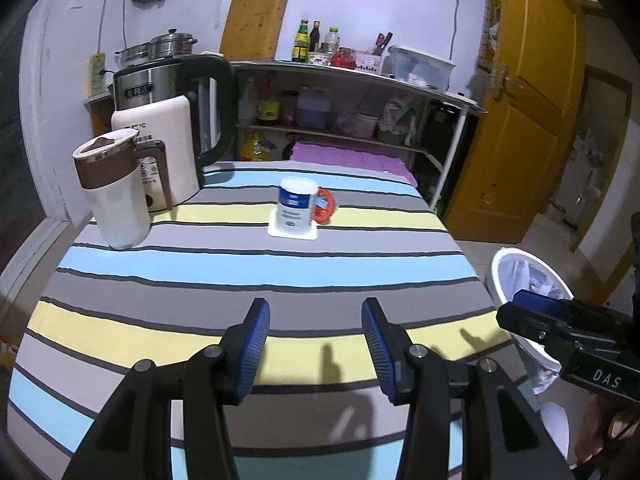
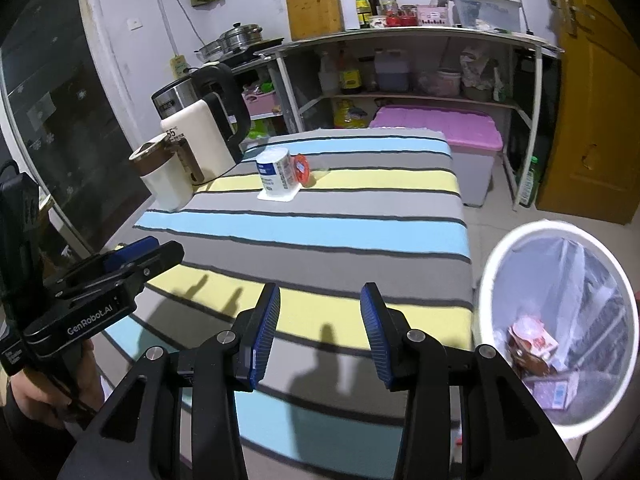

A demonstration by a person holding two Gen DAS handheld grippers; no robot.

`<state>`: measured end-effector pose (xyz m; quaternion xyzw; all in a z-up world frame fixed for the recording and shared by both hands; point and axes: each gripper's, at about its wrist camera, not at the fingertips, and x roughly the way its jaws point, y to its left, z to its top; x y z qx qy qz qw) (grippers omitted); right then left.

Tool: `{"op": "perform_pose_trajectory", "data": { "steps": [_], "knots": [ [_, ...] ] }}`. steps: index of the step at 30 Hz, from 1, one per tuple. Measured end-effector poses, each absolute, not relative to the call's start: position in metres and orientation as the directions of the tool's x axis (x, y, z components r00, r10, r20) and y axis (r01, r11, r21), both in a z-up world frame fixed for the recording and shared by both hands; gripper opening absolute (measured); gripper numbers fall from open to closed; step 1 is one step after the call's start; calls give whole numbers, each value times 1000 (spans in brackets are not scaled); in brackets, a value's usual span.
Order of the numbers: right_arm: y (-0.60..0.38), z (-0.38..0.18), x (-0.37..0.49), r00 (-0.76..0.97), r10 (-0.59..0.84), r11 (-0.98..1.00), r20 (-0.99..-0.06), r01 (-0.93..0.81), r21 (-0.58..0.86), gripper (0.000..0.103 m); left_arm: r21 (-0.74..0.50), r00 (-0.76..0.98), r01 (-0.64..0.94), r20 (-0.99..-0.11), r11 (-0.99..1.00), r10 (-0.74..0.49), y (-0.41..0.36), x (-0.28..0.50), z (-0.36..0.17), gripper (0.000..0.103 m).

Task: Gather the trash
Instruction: 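Move both open tools back toward the yogurt cup and red-lidded cup, then grasp the white yogurt cup with the left tool while the right tool grasps the red-lidded clear cup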

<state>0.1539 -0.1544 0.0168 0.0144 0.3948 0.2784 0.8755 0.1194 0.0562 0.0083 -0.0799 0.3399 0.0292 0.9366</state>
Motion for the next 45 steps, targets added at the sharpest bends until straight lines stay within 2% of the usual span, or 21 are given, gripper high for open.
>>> {"op": "perform_pose_trajectory", "data": {
  "steps": [7,24,26,36,42,44,45],
  "knots": [
    [-137,11,175,509,511,835,-693,-486,258,43,-127,755,-128,-655,984,14,73,135,3,48],
    [-106,2,230,489,509,830,-708,-498,252,43,-191,741,-77,-668,979,-72,103,210,-3,48],
    [-105,0,236,488,508,830,-710,-497,253,43,-191,740,-56,-667,980,-88,101,223,-5,52],
    [-103,-13,264,462,520,825,-719,-489,283,43,-192,715,-13,-688,981,-125,97,294,-24,60],
    [-99,-20,281,441,523,819,-729,-497,287,43,-213,691,-48,-713,976,-122,106,318,-39,59],
    [-94,-22,287,432,527,814,-732,-505,288,51,-212,694,-52,-710,976,-117,108,320,-41,48],
    [-92,-22,290,427,532,809,-731,-511,290,52,-214,696,-50,-708,976,-120,109,320,-41,48]
  ]
}}
